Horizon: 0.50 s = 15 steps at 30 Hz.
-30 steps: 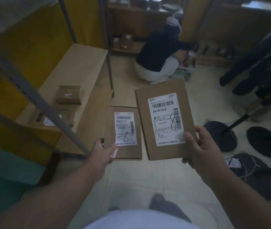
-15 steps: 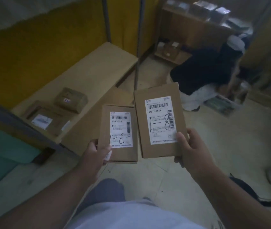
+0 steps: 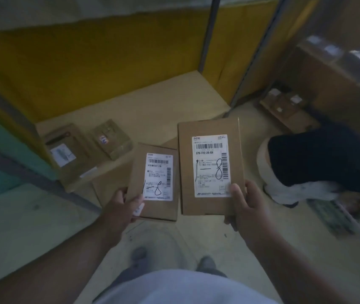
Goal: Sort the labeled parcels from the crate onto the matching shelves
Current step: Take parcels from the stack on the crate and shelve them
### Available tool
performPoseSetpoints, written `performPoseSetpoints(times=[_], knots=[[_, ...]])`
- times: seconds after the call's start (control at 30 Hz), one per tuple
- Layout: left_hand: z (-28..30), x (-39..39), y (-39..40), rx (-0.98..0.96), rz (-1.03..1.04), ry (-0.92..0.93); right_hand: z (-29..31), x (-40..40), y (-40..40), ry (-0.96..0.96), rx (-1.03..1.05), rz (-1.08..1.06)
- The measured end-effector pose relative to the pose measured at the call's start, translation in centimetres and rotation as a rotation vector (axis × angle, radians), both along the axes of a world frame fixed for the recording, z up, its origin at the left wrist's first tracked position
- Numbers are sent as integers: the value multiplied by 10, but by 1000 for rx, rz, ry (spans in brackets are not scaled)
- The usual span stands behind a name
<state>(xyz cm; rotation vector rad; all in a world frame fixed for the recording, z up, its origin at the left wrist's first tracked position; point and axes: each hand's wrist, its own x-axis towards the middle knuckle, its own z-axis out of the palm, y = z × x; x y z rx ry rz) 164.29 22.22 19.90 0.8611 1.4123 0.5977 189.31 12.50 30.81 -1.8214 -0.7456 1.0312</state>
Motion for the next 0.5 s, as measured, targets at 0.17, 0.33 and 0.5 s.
performPoseSetpoints(times=[0.17,0.33,0.5], knots=[[-12,18,-17,-8,219,53,-22,42,55,-109,4,306],[-18,55,-63,-42,583,134,-46,82,95,-152,-10,627],[-20,82,-113,-89,732,248,-63,86,113,-190,-20,797]])
